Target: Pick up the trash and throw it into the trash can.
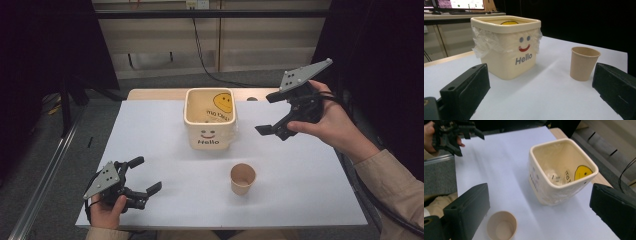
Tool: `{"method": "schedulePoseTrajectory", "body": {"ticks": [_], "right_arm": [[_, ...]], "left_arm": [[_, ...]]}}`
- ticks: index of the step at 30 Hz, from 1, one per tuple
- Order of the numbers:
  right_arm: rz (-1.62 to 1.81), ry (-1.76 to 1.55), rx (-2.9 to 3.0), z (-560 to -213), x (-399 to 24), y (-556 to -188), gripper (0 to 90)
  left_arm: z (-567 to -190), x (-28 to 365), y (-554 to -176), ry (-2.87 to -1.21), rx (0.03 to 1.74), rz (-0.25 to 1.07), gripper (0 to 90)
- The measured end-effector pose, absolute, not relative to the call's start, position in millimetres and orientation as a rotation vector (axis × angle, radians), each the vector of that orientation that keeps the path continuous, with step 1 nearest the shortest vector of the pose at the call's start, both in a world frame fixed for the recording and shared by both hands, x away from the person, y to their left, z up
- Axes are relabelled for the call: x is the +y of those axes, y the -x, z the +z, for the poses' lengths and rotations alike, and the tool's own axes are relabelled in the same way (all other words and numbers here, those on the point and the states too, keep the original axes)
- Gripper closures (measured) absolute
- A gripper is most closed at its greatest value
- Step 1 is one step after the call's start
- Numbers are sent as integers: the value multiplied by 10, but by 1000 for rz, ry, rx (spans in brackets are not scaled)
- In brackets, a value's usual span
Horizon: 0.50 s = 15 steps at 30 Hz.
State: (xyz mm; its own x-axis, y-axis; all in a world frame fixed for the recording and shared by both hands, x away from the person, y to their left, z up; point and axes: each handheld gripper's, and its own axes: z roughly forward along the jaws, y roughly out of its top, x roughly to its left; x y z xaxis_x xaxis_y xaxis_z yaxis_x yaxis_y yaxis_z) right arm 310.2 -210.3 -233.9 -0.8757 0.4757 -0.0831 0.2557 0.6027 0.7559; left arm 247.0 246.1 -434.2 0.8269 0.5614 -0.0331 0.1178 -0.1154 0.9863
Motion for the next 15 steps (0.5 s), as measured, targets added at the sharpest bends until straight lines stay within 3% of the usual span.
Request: {"method": "schedulePoseTrajectory", "body": {"ticks": [15], "right_arm": [[903,-561,2728,-2617,-1907,-3155,34]], "left_arm": [[-4338,2459,-2467,-1678,531,416,12]]}}
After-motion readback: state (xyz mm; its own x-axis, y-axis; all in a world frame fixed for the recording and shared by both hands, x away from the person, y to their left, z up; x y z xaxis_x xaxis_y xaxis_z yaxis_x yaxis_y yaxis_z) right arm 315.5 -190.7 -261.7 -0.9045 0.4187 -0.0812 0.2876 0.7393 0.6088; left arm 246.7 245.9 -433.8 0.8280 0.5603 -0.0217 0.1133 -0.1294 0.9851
